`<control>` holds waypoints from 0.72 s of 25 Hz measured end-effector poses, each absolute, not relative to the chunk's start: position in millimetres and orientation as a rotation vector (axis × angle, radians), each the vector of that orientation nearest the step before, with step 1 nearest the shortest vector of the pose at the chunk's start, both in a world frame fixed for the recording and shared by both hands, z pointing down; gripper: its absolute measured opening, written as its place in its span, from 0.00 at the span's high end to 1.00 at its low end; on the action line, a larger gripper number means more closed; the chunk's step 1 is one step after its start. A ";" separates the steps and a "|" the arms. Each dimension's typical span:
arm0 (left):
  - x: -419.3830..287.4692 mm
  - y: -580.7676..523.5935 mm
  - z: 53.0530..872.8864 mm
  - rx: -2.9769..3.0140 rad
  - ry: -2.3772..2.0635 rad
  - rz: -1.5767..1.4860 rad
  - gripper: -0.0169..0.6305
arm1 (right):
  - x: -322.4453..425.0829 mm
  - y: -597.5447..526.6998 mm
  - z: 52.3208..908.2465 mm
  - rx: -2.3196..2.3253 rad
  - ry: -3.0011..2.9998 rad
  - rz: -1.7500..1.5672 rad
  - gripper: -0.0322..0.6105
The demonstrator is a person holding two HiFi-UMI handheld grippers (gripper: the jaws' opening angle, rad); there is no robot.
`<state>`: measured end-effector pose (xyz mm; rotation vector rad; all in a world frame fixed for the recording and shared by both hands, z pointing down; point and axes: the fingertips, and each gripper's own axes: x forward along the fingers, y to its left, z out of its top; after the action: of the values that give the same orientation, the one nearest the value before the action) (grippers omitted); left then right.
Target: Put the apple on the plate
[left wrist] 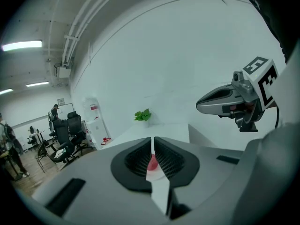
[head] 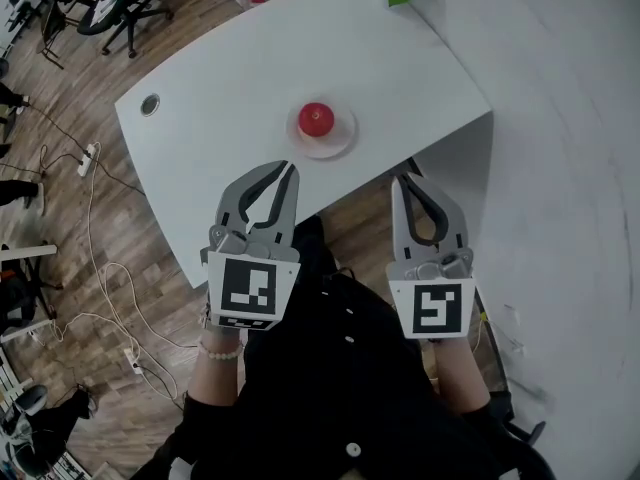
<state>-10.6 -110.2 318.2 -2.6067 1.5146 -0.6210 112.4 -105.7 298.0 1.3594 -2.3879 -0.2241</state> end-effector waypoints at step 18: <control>-15.4 -90.8 312.0 -2.613 1.550 -0.601 0.93 | 100.0 -89.7 292.7 1.336 -2.393 -0.269 0.88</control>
<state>-15.4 -90.8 312.0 -2.6127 1.5496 -0.6009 100.0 -89.7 292.7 1.3362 -2.3932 -0.2694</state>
